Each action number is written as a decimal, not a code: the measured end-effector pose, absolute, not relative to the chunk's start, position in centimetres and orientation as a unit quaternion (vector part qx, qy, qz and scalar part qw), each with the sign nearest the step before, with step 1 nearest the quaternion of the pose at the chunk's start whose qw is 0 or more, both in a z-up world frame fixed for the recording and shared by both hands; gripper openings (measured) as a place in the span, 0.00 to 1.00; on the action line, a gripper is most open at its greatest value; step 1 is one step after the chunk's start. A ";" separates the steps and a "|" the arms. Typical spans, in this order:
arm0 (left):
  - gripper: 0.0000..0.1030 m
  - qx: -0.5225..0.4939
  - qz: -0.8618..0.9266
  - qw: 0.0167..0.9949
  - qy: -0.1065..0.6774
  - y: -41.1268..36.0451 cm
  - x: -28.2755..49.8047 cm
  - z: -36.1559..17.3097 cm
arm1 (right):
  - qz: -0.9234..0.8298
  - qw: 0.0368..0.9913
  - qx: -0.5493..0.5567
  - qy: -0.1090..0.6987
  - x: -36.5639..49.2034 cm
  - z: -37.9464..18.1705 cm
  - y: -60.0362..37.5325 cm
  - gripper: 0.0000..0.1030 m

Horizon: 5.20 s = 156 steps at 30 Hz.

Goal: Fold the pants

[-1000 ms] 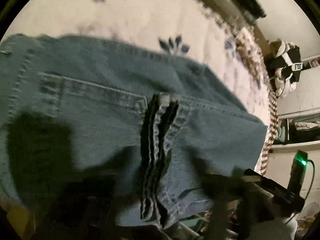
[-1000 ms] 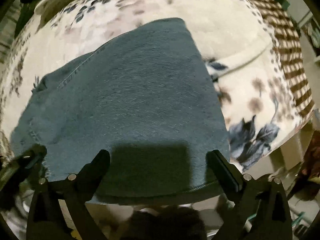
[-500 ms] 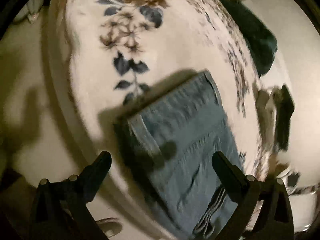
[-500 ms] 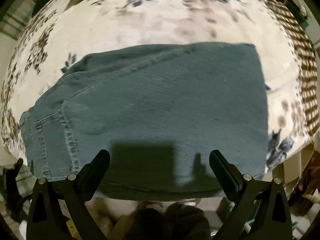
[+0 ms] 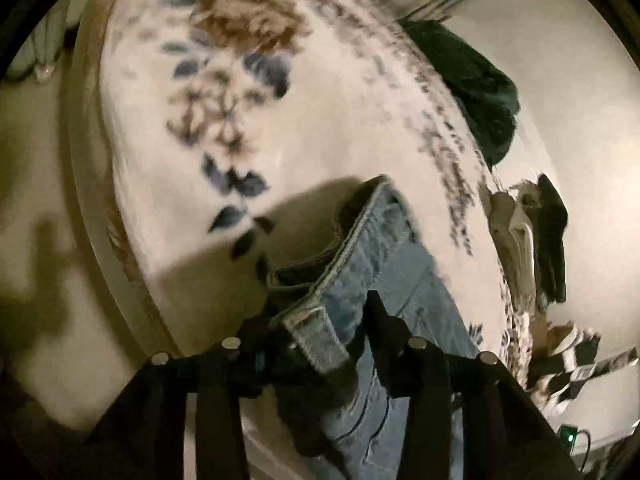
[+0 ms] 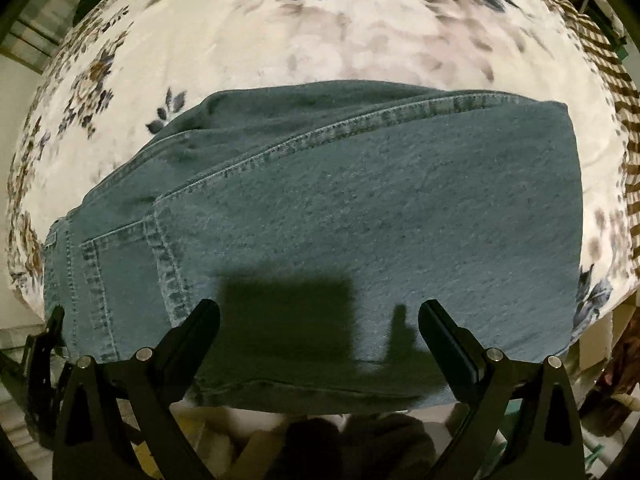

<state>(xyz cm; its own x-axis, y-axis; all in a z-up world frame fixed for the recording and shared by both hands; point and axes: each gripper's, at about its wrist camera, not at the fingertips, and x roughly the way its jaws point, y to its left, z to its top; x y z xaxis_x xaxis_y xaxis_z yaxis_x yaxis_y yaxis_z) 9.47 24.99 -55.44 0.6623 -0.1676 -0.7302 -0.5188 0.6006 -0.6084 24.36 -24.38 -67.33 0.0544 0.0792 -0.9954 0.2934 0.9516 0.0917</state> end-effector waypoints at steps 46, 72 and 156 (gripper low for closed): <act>0.35 -0.134 -0.262 0.788 0.541 -20.8 16.7 -46.7 | -0.176 0.706 0.288 0.623 11.1 -63.7 -57.6 0.98; 1.00 -0.185 -0.075 0.792 0.577 -2.6 24.2 -51.5 | 0.035 0.718 0.399 0.569 19.3 -66.1 -53.0 0.17; 0.25 -0.261 -0.296 0.756 0.522 -7.1 30.4 -32.0 | 0.059 0.744 0.506 0.432 28.0 -45.7 -47.6 0.32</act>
<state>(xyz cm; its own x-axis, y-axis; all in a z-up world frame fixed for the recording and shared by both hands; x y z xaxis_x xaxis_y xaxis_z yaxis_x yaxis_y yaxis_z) 30.36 -7.06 -32.02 0.2808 -0.7197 -0.6350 0.1744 0.6889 -0.7036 28.01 -47.60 -45.71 0.6192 0.5252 -0.5838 0.3492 0.4817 0.8038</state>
